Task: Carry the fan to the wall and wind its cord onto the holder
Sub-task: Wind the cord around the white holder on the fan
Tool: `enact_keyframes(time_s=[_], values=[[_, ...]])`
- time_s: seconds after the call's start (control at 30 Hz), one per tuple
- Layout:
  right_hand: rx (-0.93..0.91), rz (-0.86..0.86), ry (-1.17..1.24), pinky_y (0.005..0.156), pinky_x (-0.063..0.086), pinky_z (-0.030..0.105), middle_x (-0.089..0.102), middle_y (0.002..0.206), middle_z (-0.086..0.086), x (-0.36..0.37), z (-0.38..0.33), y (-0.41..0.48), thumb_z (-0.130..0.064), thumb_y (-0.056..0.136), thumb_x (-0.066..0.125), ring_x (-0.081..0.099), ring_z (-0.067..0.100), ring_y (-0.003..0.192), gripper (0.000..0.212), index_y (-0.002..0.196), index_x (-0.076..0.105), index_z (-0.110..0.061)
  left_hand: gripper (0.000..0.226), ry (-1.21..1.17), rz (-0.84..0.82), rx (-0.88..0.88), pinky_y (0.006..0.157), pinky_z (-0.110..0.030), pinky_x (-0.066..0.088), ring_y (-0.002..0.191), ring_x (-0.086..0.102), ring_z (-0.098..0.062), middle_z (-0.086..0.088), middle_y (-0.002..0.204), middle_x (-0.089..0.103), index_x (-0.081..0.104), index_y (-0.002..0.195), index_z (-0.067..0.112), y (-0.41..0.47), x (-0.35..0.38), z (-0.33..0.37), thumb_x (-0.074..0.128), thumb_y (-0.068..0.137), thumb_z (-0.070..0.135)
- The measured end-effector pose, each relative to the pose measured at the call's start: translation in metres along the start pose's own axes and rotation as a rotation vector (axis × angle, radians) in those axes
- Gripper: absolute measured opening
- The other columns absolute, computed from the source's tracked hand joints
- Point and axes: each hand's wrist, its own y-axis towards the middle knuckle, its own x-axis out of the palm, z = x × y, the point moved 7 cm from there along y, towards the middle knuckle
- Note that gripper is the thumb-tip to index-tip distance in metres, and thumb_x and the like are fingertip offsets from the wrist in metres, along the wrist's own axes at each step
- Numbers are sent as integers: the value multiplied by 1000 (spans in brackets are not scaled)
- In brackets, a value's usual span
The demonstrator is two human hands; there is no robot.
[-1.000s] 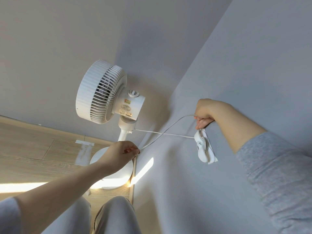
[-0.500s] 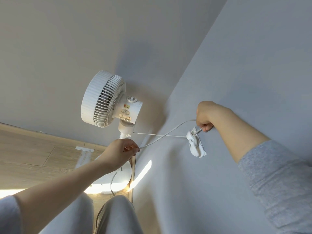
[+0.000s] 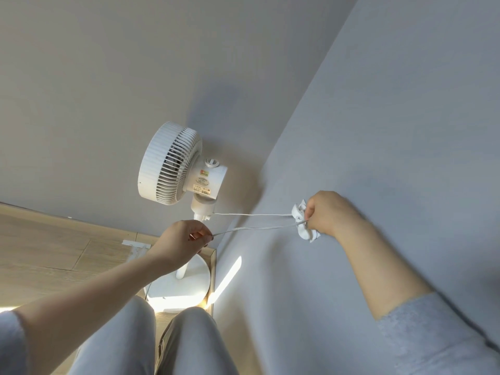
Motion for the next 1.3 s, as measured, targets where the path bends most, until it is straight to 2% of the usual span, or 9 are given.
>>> enact_keyframes(time_s=[0.1,0.2,0.33,0.47,0.57,0.87,1.03,1.2,1.3], values=[[-61,122,-20,64,41,26,67,96,15,8,-2,-20,-8,85,53,59,28,78,20,95,70,-4,12,7,-2,6,64,-25,52,69,67,-17,-4,78,72,66,79,22,-8,-2,3,60,88,17],[-96,258,-57,59,40,23,58,98,12,20,1,-32,-11,89,50,57,29,80,23,90,72,-15,12,5,-29,16,62,-22,52,68,67,-16,-2,78,72,67,79,23,-17,1,9,60,87,19],[-51,347,41,80,48,27,52,109,9,37,11,-44,-7,87,54,60,25,97,22,96,72,-16,9,7,-55,27,68,-27,54,72,67,-17,-3,81,72,69,87,19,-29,6,15,60,88,20],[-33,313,69,86,50,31,55,115,9,58,10,-56,-5,87,51,60,27,102,26,105,68,-12,9,6,-60,35,62,-19,50,69,66,-12,2,79,71,69,85,20,-38,9,16,60,88,19],[-3,281,72,91,48,31,52,125,8,73,9,-61,-5,87,51,57,26,110,31,116,61,-9,10,26,-86,26,66,-22,54,70,67,-12,-2,82,73,70,89,17,-43,16,16,60,88,19],[61,235,96,84,48,32,50,123,10,103,4,-60,-10,88,50,57,25,108,22,109,54,-6,19,20,-202,-64,61,-23,52,57,59,-9,6,65,68,74,80,16,-47,38,7,59,89,25],[46,209,111,81,49,32,49,124,11,114,-4,-46,-12,87,49,56,26,109,27,113,51,-5,16,39,-159,-92,70,-33,58,67,67,-16,-1,74,73,75,84,14,-42,37,-2,66,84,27],[38,209,130,79,50,33,51,122,13,117,-15,-26,-14,87,50,57,28,109,28,114,50,-4,15,82,-91,-106,49,-19,45,64,65,-18,-4,69,72,75,77,17,-36,34,-10,68,82,30],[20,210,97,82,48,34,55,118,13,114,-23,-15,-16,89,49,55,28,110,25,110,51,-4,12,85,-54,-117,59,-27,50,67,67,-20,0,65,71,72,69,23,-28,34,-16,71,79,30]])
